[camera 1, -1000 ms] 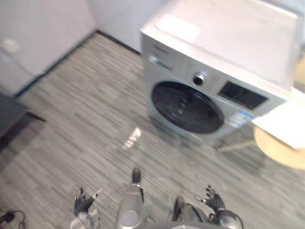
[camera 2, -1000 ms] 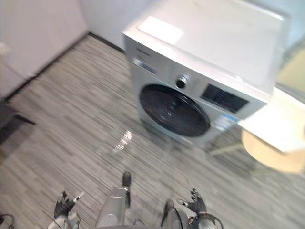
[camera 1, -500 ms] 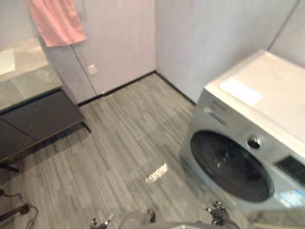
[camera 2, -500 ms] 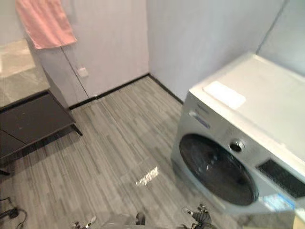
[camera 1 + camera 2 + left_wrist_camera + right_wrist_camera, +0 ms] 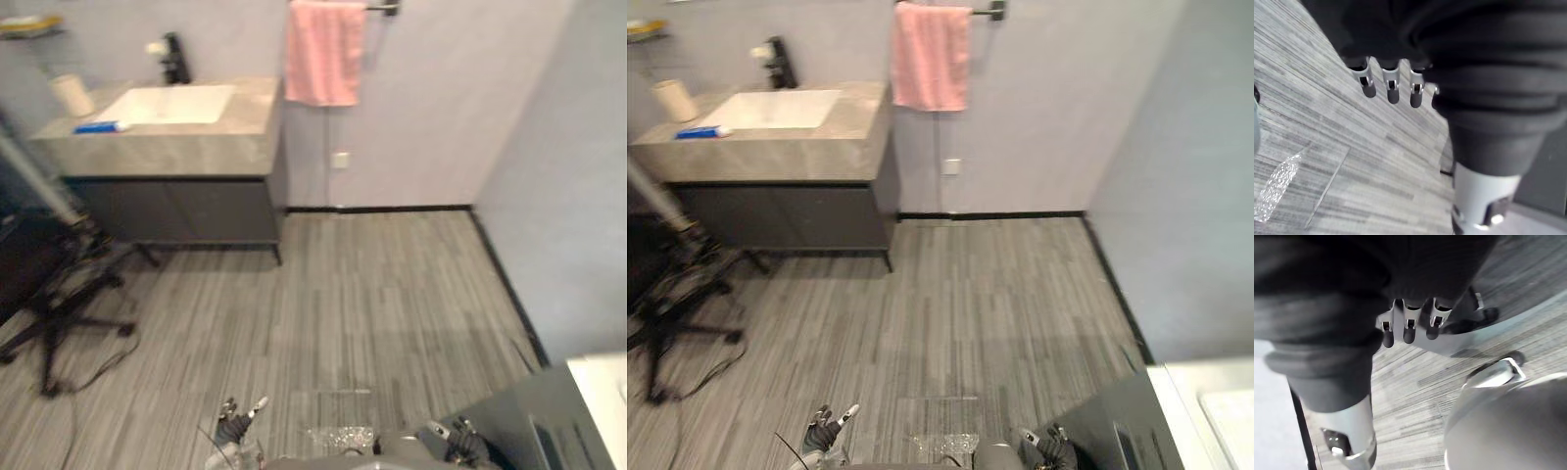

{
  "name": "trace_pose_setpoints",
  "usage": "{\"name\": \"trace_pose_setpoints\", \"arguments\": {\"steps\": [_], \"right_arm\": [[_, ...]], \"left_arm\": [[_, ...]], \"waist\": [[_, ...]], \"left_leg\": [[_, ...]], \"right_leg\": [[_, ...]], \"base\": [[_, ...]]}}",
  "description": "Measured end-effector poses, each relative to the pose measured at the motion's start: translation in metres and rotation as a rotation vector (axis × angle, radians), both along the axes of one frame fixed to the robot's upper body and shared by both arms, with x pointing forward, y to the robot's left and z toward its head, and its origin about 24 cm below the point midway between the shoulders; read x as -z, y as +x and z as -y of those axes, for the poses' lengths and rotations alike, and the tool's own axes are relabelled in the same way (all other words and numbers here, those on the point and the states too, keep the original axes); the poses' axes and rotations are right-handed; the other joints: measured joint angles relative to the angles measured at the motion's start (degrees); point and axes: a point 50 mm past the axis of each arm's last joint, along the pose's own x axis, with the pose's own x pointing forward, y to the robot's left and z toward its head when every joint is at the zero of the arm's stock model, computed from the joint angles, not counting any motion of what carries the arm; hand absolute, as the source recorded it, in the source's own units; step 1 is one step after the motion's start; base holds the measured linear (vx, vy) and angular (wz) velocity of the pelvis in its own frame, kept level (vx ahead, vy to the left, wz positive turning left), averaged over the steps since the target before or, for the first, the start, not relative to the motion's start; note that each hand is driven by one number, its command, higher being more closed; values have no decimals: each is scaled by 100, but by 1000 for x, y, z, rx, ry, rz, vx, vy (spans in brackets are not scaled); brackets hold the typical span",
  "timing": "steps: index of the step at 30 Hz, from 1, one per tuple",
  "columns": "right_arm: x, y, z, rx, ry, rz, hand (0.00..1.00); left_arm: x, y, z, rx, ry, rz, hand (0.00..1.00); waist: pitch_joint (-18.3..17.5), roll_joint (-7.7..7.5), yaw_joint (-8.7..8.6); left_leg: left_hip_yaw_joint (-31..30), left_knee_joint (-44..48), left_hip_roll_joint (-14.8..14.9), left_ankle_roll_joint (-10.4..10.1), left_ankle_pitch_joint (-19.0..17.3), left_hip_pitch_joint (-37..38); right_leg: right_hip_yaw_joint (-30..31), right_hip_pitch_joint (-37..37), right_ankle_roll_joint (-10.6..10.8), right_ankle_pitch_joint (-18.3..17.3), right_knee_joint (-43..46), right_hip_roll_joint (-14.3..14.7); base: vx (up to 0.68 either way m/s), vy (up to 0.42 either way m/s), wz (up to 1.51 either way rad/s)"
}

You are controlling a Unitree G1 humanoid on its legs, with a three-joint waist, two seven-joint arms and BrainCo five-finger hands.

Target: Pick up the laundry basket with both hands and put the clothes into the washing machine.

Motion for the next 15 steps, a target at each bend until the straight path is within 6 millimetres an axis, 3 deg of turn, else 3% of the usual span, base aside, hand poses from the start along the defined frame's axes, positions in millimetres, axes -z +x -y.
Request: {"name": "trace_pose_setpoints", "arguments": {"steps": [2,3,5,7,8,9,11,15], "right_arm": [[1,1,-4,-1,12,-8,0],[3,0,-9,6,27,-13,0],[3,1,-12,26,39,-9,0],[3,5,-11,55,47,-1,0],[3,7,-8,61,45,-5,0],[4,8,-13,75,57,-2,0],[5,8,-16,94,69,-6,0],[6,7,-21,102,85,-10,0]], "left_arm": [[0,0,-4,-6,8,-2,0],[0,1,-4,-1,4,-5,0],[-1,4,-6,3,9,-2,0],[2,1,-6,6,8,-21,0],[5,-4,-7,8,8,-49,0],[9,-14,-10,6,9,-90,0],[9,-15,-17,-5,22,-96,0],[10,-17,-19,6,28,-109,0]], "waist": [[48,-62,10],[131,-194,-1],[155,-285,20],[157,-234,43],[162,-194,140],[134,-238,141],[169,-376,167],[130,-456,137]], "left_leg": [[925,326,448,-51,9,-345],[1624,308,616,-34,-9,-414],[2547,52,788,-42,-12,-532],[2891,-686,695,-54,73,-544],[2808,-1009,580,20,705,-512],[2843,-1193,427,77,811,-462],[2907,-1388,246,142,902,-444],[3166,-1662,-50,280,942,-233]], "right_leg": [[-639,503,-160,19,-330,-54],[-932,845,-190,32,-579,-171],[-1235,1138,-246,73,-888,-323],[-1360,1162,-169,125,-999,-419],[-1283,1109,-92,165,-1022,-423],[-1218,1137,-8,259,-1175,-501],[-1082,1155,86,358,-1371,-596],[-820,1158,205,465,-1488,-863]], "base": [[137,-266,168],[122,-234,162],[45,-129,128],[-33,32,60],[-35,111,1],[-26,137,-1],[-9,152,4],[9,174,-22]]}}
